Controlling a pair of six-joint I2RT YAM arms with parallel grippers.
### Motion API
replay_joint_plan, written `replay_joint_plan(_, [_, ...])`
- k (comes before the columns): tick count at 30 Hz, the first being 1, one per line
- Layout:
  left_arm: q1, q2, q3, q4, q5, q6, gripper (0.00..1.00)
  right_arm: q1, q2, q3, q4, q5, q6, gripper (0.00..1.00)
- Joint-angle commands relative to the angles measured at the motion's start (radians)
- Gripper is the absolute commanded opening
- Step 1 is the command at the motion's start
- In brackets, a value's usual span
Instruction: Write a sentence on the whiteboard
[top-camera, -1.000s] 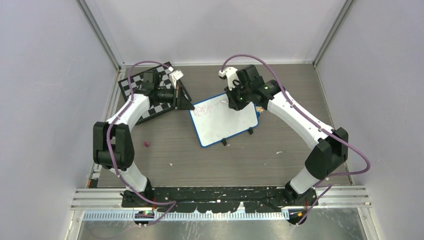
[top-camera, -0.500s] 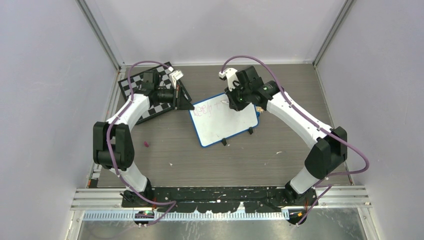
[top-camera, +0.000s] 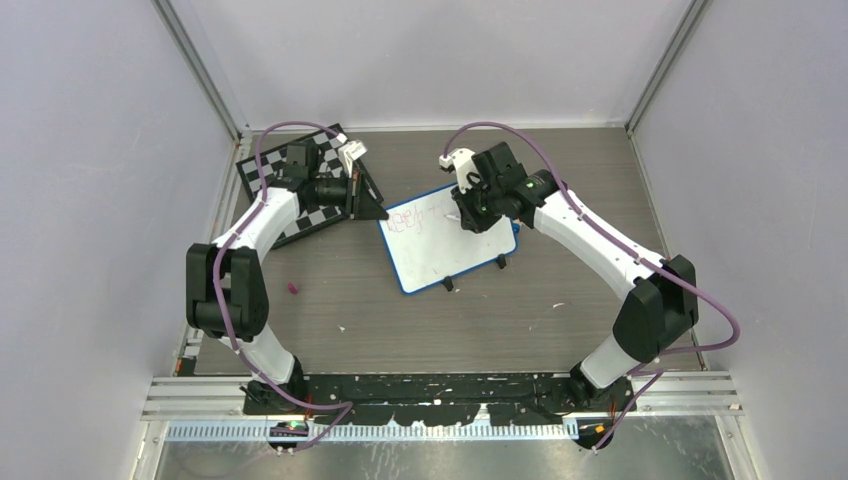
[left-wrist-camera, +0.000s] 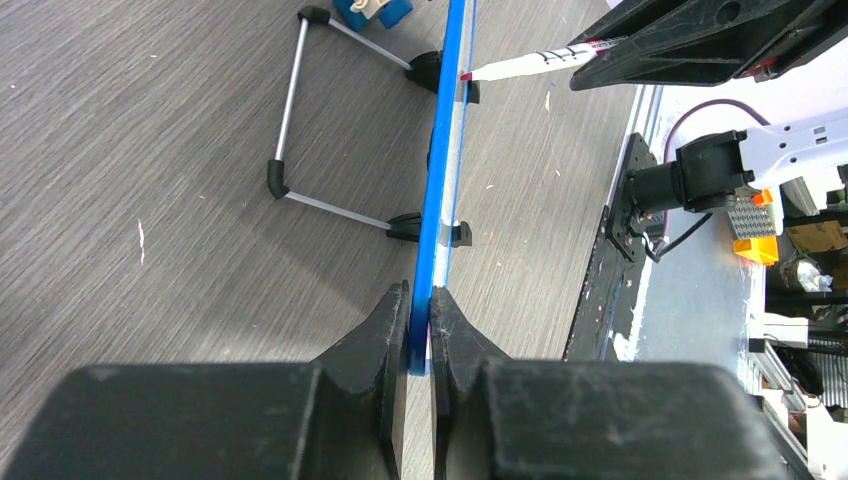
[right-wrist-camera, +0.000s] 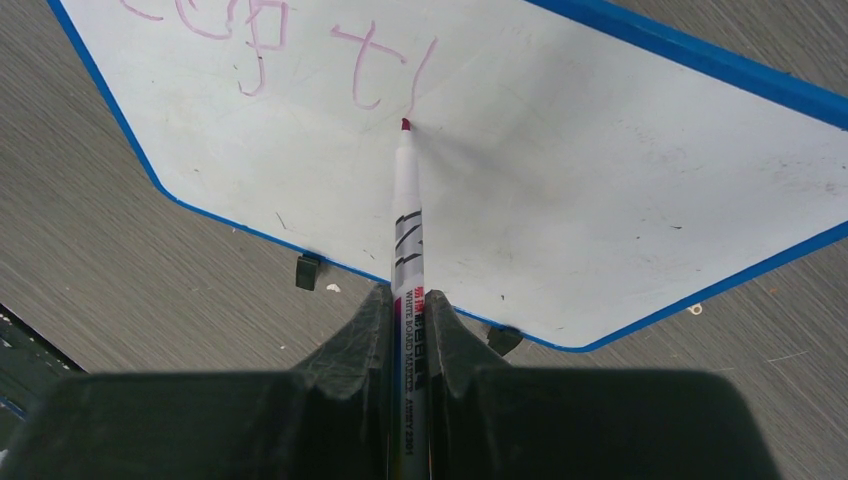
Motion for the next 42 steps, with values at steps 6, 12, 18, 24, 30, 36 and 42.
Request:
replay_joint_plan(6, [-0.01, 0.0, 0.019, -0.023, 0.005, -0.002, 0.02, -0.003, -0.011, 0.067, 0.036, 0.024, 0.005, 0.0])
replay_joint_plan(12, [-0.01, 0.003, 0.022, -0.029, 0.004, 0.001, 0.02, -0.006, 0.008, 0.093, 0.036, 0.046, -0.003, 0.0])
replay_joint_plan(18, [-0.01, 0.006, 0.026, -0.029, 0.005, 0.003, 0.02, -0.016, 0.012, 0.08, 0.034, 0.062, -0.005, 0.0])
replay_joint_plan(24, [-0.011, 0.006, 0.026, -0.032, 0.005, 0.003, 0.02, -0.025, 0.008, 0.057, 0.035, 0.068, -0.007, 0.0])
replay_joint_plan(30, [-0.01, 0.004, 0.024, -0.033, 0.004, 0.005, 0.02, -0.028, -0.007, 0.039, 0.022, 0.058, -0.006, 0.0])
replay_joint_plan(36, [-0.013, 0.004, 0.024, -0.033, 0.006, 0.005, 0.02, -0.027, -0.024, 0.018, 0.003, 0.035, 0.002, 0.0])
replay_joint_plan(42, [-0.012, 0.001, 0.02, -0.033, 0.005, 0.008, 0.02, -0.028, -0.026, 0.005, -0.001, 0.03, -0.004, 0.0])
